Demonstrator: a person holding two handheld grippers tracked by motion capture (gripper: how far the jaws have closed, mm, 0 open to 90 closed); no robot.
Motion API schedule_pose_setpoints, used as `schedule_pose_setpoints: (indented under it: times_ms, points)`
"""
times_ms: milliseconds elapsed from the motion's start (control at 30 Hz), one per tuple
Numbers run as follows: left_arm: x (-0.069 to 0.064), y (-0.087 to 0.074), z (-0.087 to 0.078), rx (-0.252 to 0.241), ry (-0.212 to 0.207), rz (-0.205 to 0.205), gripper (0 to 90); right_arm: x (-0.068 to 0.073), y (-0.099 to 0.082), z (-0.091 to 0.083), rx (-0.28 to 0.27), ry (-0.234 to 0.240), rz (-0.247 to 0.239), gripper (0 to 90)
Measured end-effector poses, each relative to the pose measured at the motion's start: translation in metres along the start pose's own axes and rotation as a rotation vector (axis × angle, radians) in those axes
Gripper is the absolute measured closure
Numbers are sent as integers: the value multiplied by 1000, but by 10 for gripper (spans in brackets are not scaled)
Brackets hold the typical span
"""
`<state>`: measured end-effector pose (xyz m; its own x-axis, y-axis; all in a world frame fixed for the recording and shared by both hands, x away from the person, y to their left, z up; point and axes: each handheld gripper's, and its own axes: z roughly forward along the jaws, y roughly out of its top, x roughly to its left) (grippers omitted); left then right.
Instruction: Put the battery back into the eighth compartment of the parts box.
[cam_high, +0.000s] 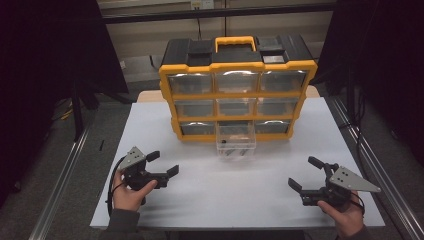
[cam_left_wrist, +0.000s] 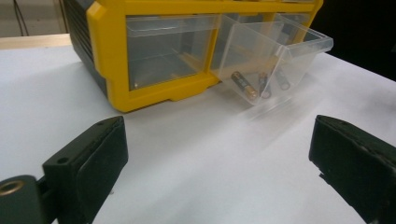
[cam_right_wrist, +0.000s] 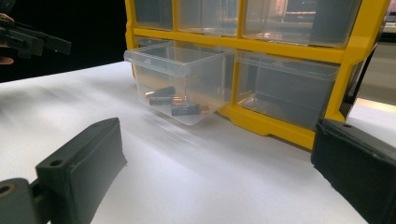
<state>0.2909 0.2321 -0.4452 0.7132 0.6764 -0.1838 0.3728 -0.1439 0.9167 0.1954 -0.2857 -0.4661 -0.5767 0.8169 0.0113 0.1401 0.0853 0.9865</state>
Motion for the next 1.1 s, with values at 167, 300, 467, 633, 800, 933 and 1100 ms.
schedule_pose_setpoints:
  times_ms: [167, 300, 467, 633, 800, 933, 1100]
  points:
    - [1, -4, -6, -17, 47, -8, 36, 0, 0, 0, 0, -3, 1, 20]
    - [2, -8, -9, -21, 40, -15, 36, 0, 0, 0, 1, 4, -5, 20]
    - [7, -13, -15, -32, 57, -22, 34, 0, 0, 0, -1, -1, -1, 21]
    - [10, -19, -22, -51, 70, -18, 33, -1, -1, -1, 0, -1, 3, 20]
    - [12, -22, -22, -53, 65, -31, 34, -2, -1, -3, -1, -5, 14, 20]
    - [11, -24, -21, -52, 69, -30, 33, -1, -1, -2, -3, -2, 9, 20]
    - [11, -25, -20, -48, 37, -26, 34, -1, 0, -1, -3, -1, 11, 20]
